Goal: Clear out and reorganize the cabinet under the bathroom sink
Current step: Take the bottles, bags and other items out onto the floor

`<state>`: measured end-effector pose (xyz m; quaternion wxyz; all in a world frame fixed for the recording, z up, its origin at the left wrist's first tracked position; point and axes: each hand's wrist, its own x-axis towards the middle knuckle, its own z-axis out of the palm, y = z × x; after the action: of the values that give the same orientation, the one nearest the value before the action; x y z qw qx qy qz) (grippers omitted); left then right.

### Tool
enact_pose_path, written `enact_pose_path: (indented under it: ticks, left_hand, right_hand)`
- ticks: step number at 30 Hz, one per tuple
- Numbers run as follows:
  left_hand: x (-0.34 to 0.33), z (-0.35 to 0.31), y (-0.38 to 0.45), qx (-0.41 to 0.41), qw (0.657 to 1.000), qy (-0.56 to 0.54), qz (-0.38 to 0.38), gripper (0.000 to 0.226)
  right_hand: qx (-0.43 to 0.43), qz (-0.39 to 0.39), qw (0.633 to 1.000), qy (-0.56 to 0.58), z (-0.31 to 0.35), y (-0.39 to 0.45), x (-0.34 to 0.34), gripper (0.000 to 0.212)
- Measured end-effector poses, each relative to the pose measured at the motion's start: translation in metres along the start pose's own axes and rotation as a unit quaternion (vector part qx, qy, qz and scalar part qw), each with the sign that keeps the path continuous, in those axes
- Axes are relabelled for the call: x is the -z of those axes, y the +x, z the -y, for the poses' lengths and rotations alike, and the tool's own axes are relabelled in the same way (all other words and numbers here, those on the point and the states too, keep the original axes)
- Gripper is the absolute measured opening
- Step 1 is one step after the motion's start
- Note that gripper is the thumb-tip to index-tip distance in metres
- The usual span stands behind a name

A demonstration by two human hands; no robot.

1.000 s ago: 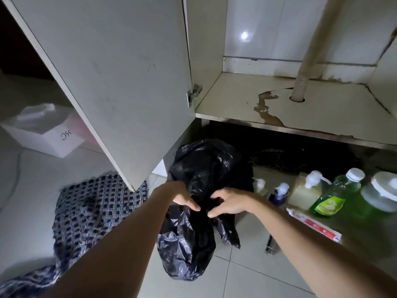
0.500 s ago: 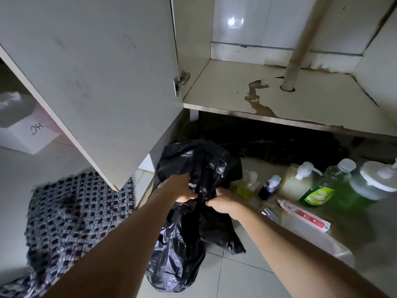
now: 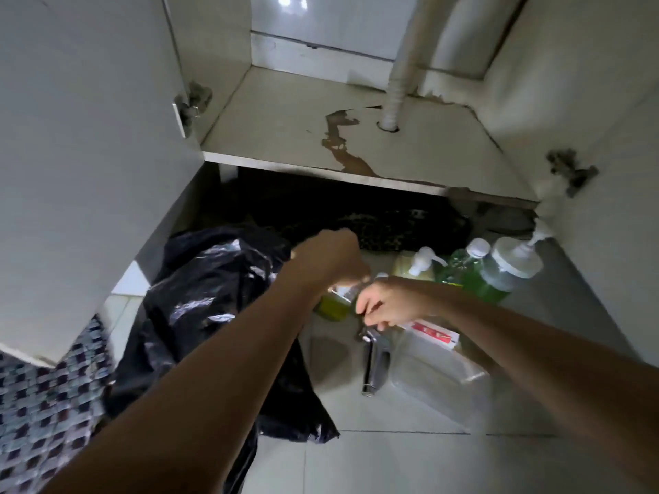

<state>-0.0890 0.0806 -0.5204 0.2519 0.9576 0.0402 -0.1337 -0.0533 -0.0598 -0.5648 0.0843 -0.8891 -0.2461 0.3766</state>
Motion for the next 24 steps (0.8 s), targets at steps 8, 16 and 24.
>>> enact_pose_path:
  ticks: [8,16,24]
  left_hand:
    - [-0.104,-0.026,0.021,0.005,0.982,-0.014,0.187,0.023]
    - [-0.137,-0.036,-0.002,0.05,0.983,0.038,0.174,0.02]
    - [-0.211,-0.07,-0.022,0.154,0.972,0.129,0.119,0.043]
  right_hand:
    - [-0.131,-0.066,0.981,-0.131,-0.112,-0.042,0.035,0.028]
    - [-0.143,0.014,0.973,-0.18,-0.168,-0.037,0.007,0.035]
    - [-0.062,0.016,0.97,-0.234,-0.187,-0.032,-0.019,0.034]
